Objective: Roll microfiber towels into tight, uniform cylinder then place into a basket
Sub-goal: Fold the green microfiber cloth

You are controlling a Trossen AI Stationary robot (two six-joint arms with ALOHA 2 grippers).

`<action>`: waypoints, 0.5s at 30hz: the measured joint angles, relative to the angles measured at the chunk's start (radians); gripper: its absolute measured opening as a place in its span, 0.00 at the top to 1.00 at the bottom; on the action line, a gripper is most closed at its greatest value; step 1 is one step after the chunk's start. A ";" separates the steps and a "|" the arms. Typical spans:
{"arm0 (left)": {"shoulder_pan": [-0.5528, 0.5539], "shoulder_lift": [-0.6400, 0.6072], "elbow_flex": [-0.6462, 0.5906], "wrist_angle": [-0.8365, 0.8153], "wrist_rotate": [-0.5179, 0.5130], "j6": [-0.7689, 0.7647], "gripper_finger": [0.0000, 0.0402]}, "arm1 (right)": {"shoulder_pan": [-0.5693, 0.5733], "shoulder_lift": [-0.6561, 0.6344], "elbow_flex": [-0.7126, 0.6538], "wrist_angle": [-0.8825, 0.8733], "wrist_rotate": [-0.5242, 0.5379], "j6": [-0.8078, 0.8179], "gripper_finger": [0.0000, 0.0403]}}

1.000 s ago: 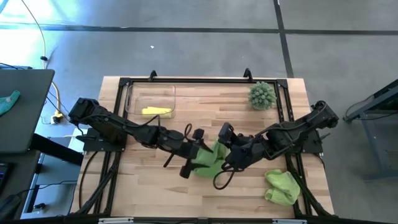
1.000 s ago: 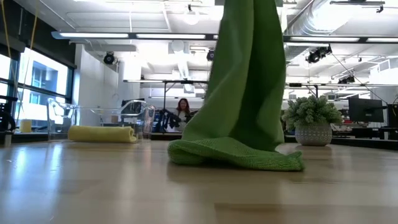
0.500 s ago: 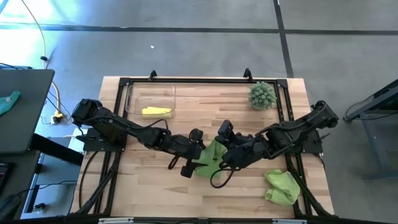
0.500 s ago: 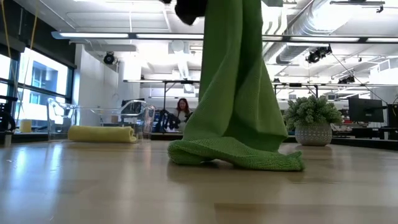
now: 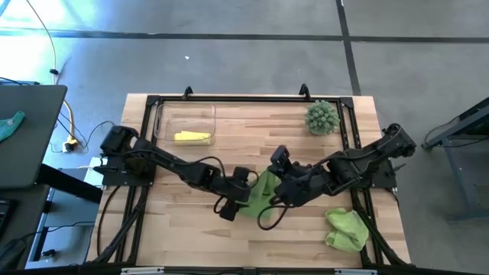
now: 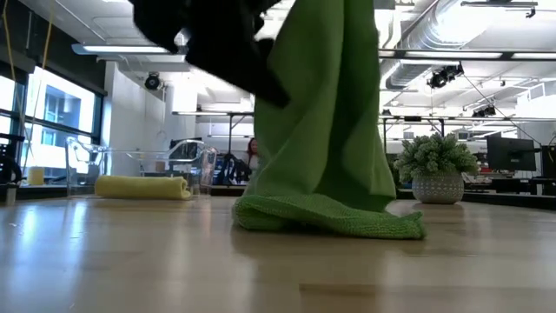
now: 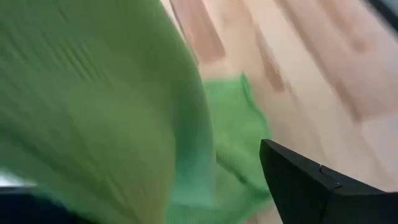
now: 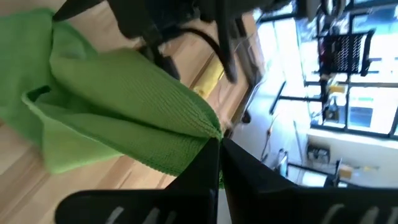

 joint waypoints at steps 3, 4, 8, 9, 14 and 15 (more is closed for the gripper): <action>0.000 0.003 -0.001 -0.072 0.000 -0.013 0.46 | 0.000 0.000 0.000 -0.053 0.003 0.067 1.00; 0.000 0.002 -0.001 -0.088 0.001 -0.017 0.48 | 0.000 0.000 0.000 -0.070 0.003 0.090 1.00; 0.001 0.002 -0.001 -0.149 -0.011 -0.051 0.54 | 0.000 0.000 0.000 -0.115 0.003 0.164 1.00; 0.002 0.002 0.000 -0.161 -0.012 -0.059 0.56 | 0.000 0.000 0.000 -0.122 0.003 0.175 1.00; 0.002 0.002 0.000 -0.240 -0.013 -0.101 0.60 | 0.016 0.000 0.000 -0.136 0.003 0.179 1.00; 0.002 0.002 0.000 -0.258 -0.013 -0.109 0.61 | 0.020 0.000 0.000 -0.136 0.003 0.179 1.00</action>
